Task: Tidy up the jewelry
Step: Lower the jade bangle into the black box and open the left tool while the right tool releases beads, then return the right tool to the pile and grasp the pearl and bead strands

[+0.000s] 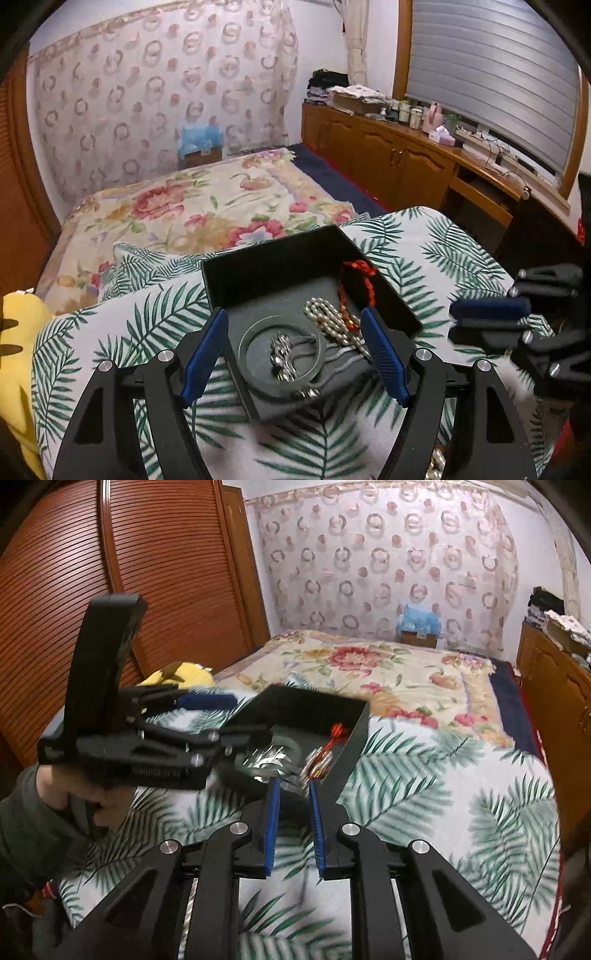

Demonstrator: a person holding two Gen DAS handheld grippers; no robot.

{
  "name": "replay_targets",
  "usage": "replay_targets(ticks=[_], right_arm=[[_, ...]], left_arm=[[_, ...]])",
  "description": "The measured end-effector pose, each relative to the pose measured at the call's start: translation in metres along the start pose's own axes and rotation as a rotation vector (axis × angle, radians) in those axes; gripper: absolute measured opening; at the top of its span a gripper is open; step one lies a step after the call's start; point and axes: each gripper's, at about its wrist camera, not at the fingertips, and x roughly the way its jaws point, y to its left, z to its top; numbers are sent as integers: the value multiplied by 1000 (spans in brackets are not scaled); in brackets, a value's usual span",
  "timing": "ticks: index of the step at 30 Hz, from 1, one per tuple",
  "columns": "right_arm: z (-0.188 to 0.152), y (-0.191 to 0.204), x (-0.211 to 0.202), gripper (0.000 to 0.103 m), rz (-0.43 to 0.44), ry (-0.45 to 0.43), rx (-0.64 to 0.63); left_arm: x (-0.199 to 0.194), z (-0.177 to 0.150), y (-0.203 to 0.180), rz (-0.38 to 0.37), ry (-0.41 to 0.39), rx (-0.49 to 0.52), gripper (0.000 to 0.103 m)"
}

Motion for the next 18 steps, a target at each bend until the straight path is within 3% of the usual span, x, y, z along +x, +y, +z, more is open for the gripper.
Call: replay_targets(ticks=[18], right_arm=[[-70,68,-1,18,33,129,-36]], left_arm=[[-75,-77,-9,-11,-17,-10,71]])
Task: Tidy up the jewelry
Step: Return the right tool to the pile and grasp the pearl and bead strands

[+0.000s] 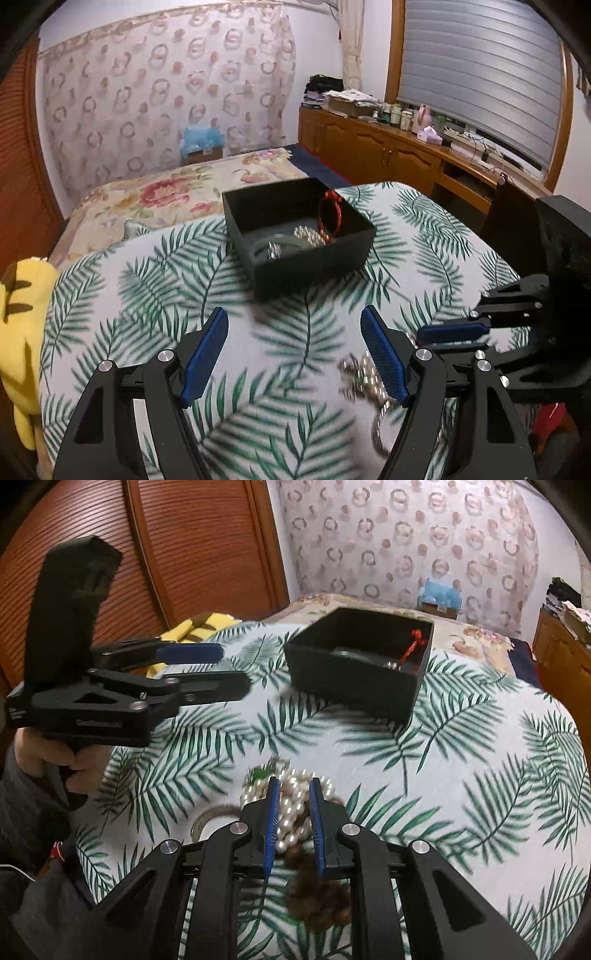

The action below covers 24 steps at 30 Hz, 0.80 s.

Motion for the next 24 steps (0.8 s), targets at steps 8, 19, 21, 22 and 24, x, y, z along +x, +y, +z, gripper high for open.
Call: replay_targets(ticks=[8,19,21,22,24], right_arm=[[-7,6,14,27,-55,49,-22],[3,4,7,8,-104,-15,-33],[4,1,0,8,-103,-35,-22],[6,0,-5,8,-105,-50,-19],[10,-1,-15,8,-124,-78,-20]], left_arm=[[-14,-27,-2,-17,3,-29,71],[-19,-47,-7,-34,25,-40,71],[-19,-49,-9,-43,29,-43,71],[-18,-51,-11,-49,33,-44,71],[-16,-52,-15,-63,46,-40,71]])
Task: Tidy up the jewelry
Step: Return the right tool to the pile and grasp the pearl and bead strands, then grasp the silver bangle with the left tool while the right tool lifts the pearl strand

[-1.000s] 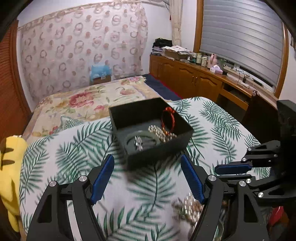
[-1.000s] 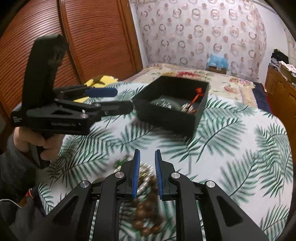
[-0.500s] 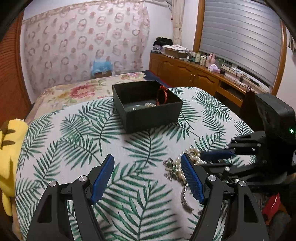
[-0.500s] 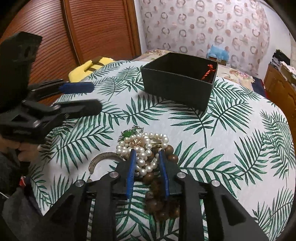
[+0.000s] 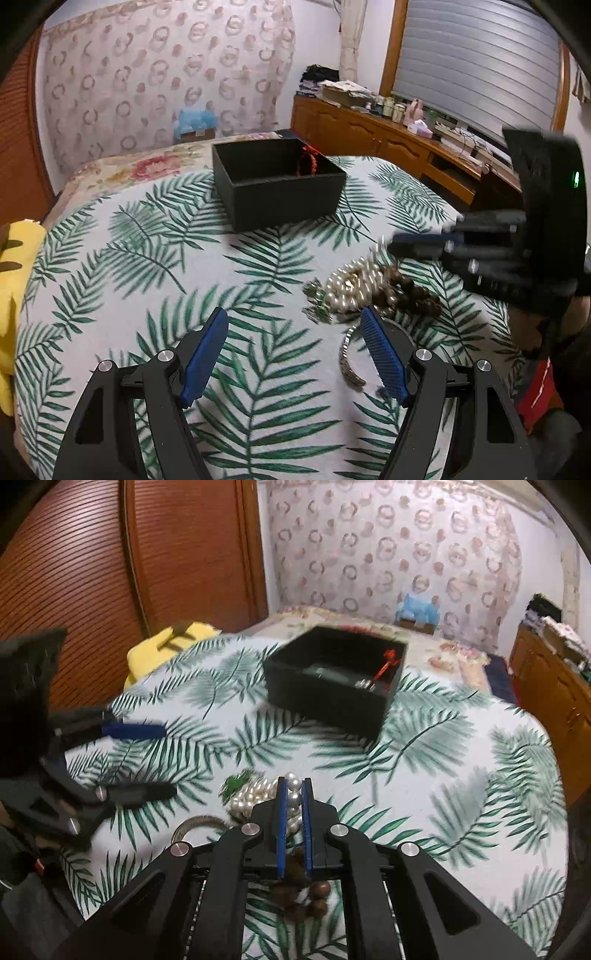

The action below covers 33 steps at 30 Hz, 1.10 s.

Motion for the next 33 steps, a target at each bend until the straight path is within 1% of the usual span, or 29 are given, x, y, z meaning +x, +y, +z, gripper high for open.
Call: replay_targets(ticks=[5,6,7,9,10,13,15,17,18,19,20,21,23,26,33], right_arm=[[13,-5,-24,8,-9,-74,9],[16,-7,-29,8,-10,-85,7],[18,-8,-33,8,-11,-93,5],[22,-10,-39,8,-16,-112,0],[24,-10,-41,8,-19,-119,-2],[29,-12,-50,8,-28,-140,-7],[33,-14,-54,8,-33,-149,-9],[35,-14,-56,8,-38,-152,-12],[36,-14,-57,8,-40,-153,-13],[37,-15,-57,8,-41,-153,-15],[37,-15,-57,8,-43,-153,-16],[38,-15,-57,8,-44,-153,-16],[39,-15,-58,8,-44,-156,-18],[43,-15,-62,8,-46,-167,-25],[65,-10,-77,8,-51,-218,-50]], left_arm=[[9,-5,-10,-19,30,22,71],[11,-5,-11,-25,35,25,68],[13,-6,-13,-31,43,28,62],[19,-8,-16,-41,66,36,57],[21,-9,-17,-44,74,40,51],[28,-11,-21,-51,105,60,39],[29,-12,-24,-44,107,75,37],[31,-12,-26,-38,109,89,31],[31,-12,-26,-34,109,94,25],[32,-11,-27,-35,111,99,17],[33,-12,-28,-46,112,106,12],[33,-12,-29,-51,115,112,4],[32,-12,-31,-41,109,125,4],[27,-11,-30,-37,88,112,4],[0,5,-19,-24,-7,60,4]])
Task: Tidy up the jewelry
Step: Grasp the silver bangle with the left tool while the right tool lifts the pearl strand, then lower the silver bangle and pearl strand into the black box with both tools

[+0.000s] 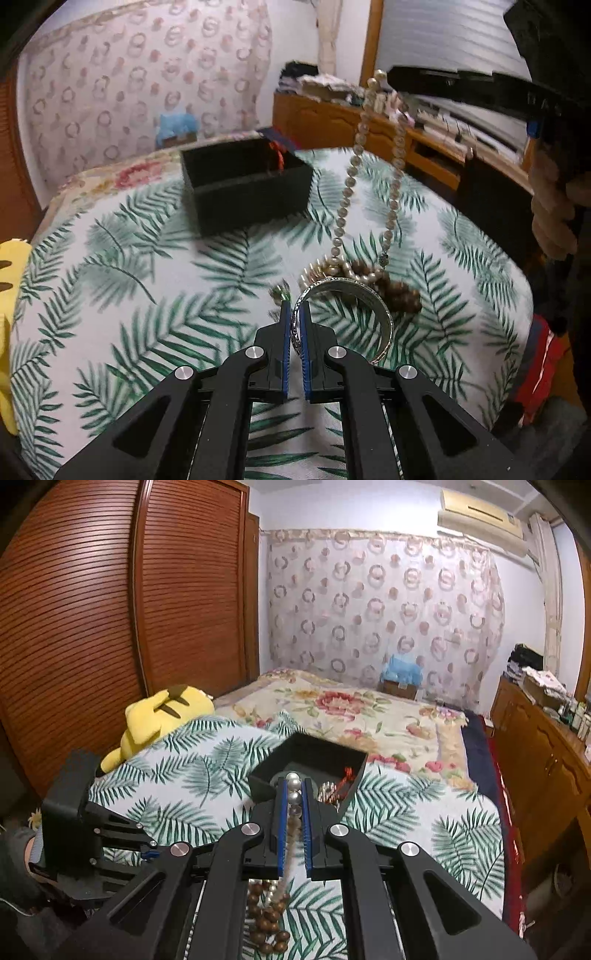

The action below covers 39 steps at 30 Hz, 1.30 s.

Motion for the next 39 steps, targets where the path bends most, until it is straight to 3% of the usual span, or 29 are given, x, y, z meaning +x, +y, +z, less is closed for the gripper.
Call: replay_targets(ticks=[15,31,39], right_arm=[[60,1,-9,8,8,-98,-23],[129,-36,26,8,37,-133,-53],[129,-65,76,8,59,-58,-34]], left_arm=[[-23,52,38,93,-114,-48,4],[10,113,71,139,-105,-75,4],[33,135,80,150,-85,-86,4]])
